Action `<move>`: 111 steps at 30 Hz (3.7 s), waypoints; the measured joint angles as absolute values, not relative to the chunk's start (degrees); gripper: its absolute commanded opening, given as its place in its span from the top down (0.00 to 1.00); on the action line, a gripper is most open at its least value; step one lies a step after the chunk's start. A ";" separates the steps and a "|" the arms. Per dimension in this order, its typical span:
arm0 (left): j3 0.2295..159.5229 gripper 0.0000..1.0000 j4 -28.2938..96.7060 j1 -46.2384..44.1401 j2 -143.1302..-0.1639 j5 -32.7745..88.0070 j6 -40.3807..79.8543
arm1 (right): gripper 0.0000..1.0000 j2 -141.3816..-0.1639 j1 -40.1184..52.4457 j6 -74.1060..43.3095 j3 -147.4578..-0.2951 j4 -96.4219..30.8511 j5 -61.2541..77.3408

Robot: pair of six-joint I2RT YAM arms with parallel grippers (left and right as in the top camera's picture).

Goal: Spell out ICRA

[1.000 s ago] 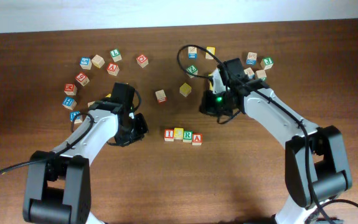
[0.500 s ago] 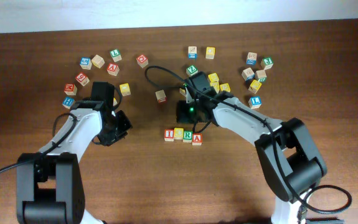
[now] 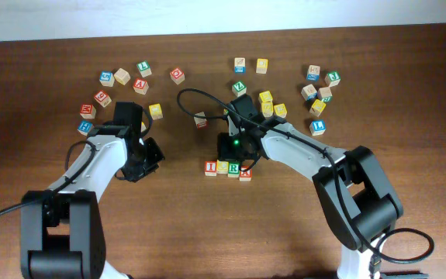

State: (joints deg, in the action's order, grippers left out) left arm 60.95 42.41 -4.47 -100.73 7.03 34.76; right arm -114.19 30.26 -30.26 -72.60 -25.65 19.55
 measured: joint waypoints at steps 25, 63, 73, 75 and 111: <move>60.95 0.98 42.41 -4.47 -100.73 7.01 34.79 | 0.96 -114.19 30.28 -30.24 -72.60 -27.03 22.87; 60.73 1.00 32.12 -17.56 -105.60 13.52 30.85 | 0.96 -114.45 18.11 -31.55 -74.65 -56.42 19.07; 60.73 1.00 32.14 -19.68 -105.60 14.83 30.85 | 0.96 -114.45 21.43 -31.59 -74.39 -52.73 23.11; 60.73 1.00 32.14 -19.88 -105.60 14.83 30.85 | 0.96 -114.45 21.43 -31.55 -74.39 -52.36 23.11; 67.66 1.00 46.74 -16.56 -105.43 4.21 30.83 | 0.96 -113.89 19.90 -28.23 -80.84 -64.12 19.49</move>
State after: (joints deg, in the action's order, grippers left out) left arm 67.66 46.74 -16.56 -105.43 4.21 30.83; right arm -113.89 19.90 -28.23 -80.84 -64.12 19.49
